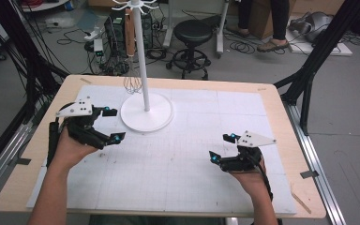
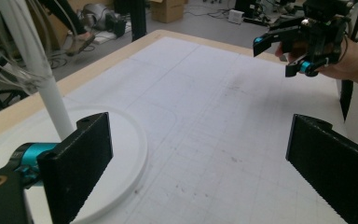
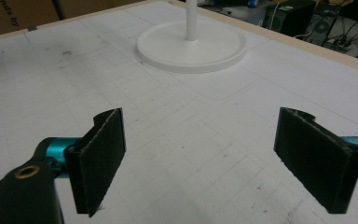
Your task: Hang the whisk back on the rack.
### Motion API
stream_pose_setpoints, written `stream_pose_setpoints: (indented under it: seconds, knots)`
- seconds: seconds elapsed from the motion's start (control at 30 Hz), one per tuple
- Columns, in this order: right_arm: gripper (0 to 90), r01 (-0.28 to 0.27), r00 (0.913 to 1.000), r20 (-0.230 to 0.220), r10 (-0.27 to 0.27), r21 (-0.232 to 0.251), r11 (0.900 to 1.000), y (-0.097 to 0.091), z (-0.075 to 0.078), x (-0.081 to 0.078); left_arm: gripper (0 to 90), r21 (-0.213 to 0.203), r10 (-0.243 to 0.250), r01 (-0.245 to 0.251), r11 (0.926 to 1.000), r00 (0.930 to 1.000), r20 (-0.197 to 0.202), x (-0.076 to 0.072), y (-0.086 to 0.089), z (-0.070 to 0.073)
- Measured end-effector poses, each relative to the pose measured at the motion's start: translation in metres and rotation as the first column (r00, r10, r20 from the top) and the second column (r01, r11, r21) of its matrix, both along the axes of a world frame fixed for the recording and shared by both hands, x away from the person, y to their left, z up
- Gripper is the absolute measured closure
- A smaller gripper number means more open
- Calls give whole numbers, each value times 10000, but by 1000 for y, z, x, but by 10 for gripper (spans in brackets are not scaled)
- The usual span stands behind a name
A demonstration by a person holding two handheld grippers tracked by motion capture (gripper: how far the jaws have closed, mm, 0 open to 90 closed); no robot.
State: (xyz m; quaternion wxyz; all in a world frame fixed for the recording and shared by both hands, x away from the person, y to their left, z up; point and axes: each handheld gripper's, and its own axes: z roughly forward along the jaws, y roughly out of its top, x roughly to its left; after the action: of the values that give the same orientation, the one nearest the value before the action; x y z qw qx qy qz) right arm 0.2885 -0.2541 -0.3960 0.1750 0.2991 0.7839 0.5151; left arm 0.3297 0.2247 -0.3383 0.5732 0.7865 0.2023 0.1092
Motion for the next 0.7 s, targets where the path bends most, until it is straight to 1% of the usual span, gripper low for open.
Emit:
stream_pose_setpoints:
  seconds: [0.1, 0.2, 0.27, 0.3, 0.33, 0.43, 0.53, 0.7]
  knots:
    - [156, -12, 10000, -50, 12, -53, 10000, 1, -1, 0, 70, 79, 103, -102, 9999, 9999, -112, -3, 4, -11]
    - [156, -55, 10000, -27, 55, -87, 9999, 1, -1, 1, 64, -108, 23, -24, 9999, 9999, -143, -8, 4, -20]
    - [156, -61, 10000, -17, 61, -103, 9999, 1, -1, 0, 60, 19, 13, -13, 10000, 9998, -211, -8, 2, -22]
    - [156, -54, 10000, -19, 54, -95, 9999, 1, -1, 0, 45, 181, 68, -64, 9998, 9997, -233, -10, 1, -24]
    - [156, -46, 10000, -21, 46, -86, 10000, 1, -1, 0, 22, 221, 89, -83, 9997, 9996, -249, -11, 0, -26]
    - [156, -38, 10000, -18, 38, -78, 10000, 1, -1, 0, 16, 22, -15, 16, 10000, 9993, -371, -13, 2, -33]
    - [156, -23, 10000, -49, 22, -199, 9998, 3, -2, 1, 16, 264, 125, -110, 9996, 9982, -587, -12, 5, -42]
    - [156, -68, 10000, -55, 66, -291, 9996, 7, -2, 1, 16, 336, 188, -164, 9993, 9972, -730, -12, 6, -50]
